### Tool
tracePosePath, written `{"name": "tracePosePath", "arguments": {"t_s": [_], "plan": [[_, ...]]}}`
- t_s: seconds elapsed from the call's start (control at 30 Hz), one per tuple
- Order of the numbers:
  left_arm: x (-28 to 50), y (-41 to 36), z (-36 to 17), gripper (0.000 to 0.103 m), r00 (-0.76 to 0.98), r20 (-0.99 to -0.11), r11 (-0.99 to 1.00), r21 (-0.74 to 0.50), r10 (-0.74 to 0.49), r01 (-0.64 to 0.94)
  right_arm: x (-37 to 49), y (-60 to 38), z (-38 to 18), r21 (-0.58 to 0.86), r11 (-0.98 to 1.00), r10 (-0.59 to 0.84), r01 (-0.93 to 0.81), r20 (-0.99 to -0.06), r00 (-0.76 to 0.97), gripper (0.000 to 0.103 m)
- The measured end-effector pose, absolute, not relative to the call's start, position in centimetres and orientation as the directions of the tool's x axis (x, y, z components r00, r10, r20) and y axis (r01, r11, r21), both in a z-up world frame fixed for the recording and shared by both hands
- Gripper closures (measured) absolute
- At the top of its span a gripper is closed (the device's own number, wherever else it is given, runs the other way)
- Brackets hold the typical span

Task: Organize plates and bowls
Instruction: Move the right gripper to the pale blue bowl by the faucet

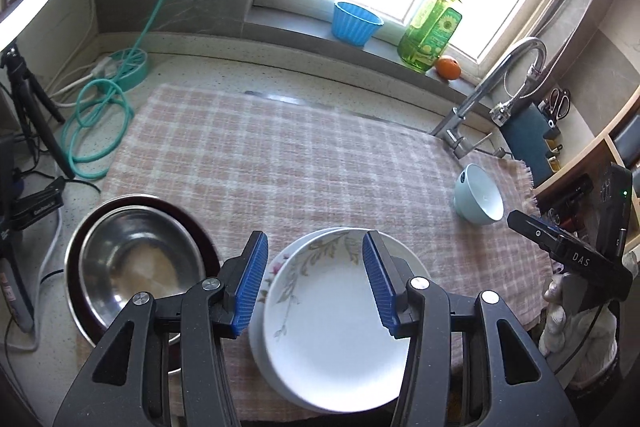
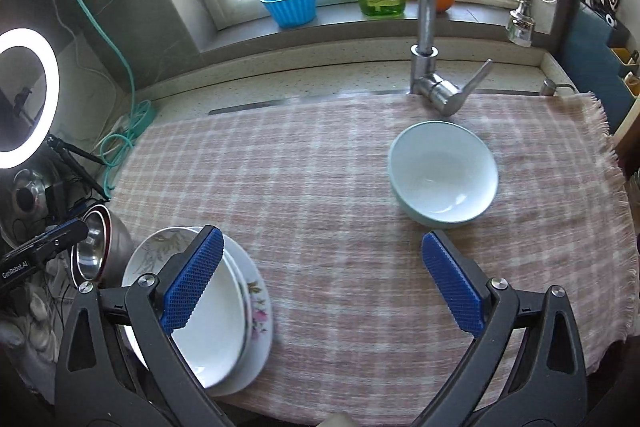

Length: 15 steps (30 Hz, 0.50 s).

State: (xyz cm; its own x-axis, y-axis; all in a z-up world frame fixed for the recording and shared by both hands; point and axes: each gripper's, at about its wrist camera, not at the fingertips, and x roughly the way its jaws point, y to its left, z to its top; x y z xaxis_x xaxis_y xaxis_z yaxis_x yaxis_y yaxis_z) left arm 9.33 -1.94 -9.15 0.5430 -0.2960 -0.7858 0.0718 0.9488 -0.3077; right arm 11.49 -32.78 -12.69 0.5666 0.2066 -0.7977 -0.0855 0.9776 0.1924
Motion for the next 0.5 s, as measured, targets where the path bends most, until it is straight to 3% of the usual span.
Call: {"name": "tracePosePath", "arguments": {"t_s": [0.1,0.23,0.5], "plan": [[10.3,-4.5,-9.3,0.055,0.537,-0.788,0.949,-0.305,-0.301,0.084,12.1,-36.4,-13.0,0.204,0.978,0.196,-0.05,-0.801,0.565,0.002],[11.6,-8.1,-9.5,0.045,0.53,-0.793,0.951,-0.295,-0.3,0.097,13.0,-41.1,-13.4,0.223,0.975,0.187,-0.005,-0.805,0.563,0.002],[14.1,-15.1,-10.2,0.039,0.497,-0.811,0.951,-0.272,-0.308,0.144,14.4,-47.0,-14.0,0.232,0.973,0.187,0.007,-0.799,0.571,0.002]]}}
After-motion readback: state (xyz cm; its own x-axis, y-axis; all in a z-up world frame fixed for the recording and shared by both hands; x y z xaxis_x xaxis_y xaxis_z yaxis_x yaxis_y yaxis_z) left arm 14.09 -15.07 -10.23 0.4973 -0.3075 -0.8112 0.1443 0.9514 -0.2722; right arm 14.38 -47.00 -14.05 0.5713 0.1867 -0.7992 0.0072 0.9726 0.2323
